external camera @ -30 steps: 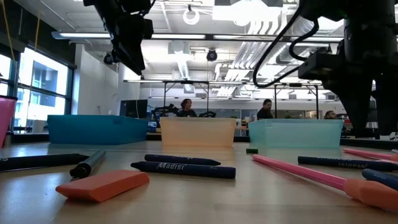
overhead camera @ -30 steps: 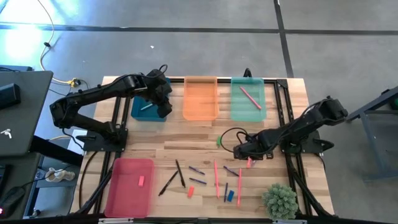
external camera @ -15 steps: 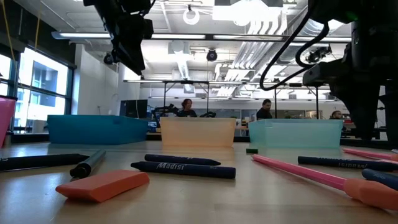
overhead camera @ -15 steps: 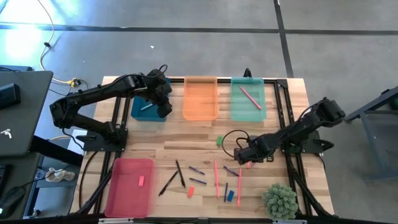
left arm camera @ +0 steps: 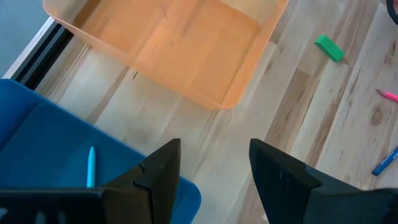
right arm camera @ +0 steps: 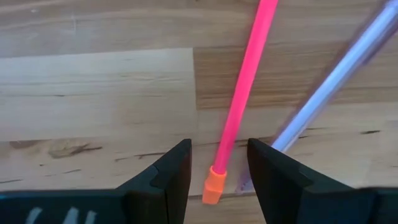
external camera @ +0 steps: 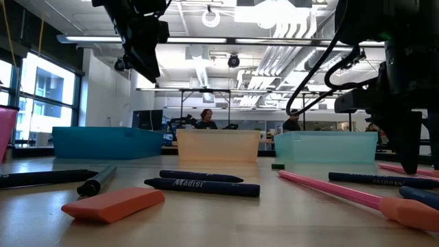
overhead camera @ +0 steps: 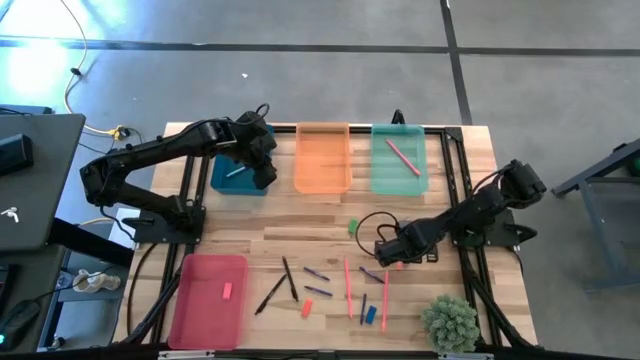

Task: Sort crayons/erasers/pens/pencils in bins
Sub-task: Put the pink pencil into the light blue bin

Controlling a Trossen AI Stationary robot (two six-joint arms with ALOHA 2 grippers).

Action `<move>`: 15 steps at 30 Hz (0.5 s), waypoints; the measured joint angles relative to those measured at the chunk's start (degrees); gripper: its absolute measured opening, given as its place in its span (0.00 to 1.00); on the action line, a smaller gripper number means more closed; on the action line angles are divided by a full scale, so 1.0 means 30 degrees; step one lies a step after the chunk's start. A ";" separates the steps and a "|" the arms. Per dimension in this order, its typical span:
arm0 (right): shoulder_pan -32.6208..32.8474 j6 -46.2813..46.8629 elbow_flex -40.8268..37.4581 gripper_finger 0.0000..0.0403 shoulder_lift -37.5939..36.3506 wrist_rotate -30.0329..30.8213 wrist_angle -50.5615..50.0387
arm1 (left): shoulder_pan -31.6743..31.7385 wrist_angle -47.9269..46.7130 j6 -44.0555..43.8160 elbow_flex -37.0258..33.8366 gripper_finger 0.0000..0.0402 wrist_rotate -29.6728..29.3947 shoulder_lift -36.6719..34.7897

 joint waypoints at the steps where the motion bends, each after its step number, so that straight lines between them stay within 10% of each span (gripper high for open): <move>1: -0.0005 0.0000 -0.0002 0.37 0.0055 0.0000 0.0124 | 0.0000 0.0000 0.0000 0.0000 0.44 -0.0003 0.0000; 15: -0.0005 0.0204 -0.0003 0.26 0.0117 -0.0057 0.0112 | 0.0000 0.0007 0.0007 0.0000 0.44 -0.0003 0.0000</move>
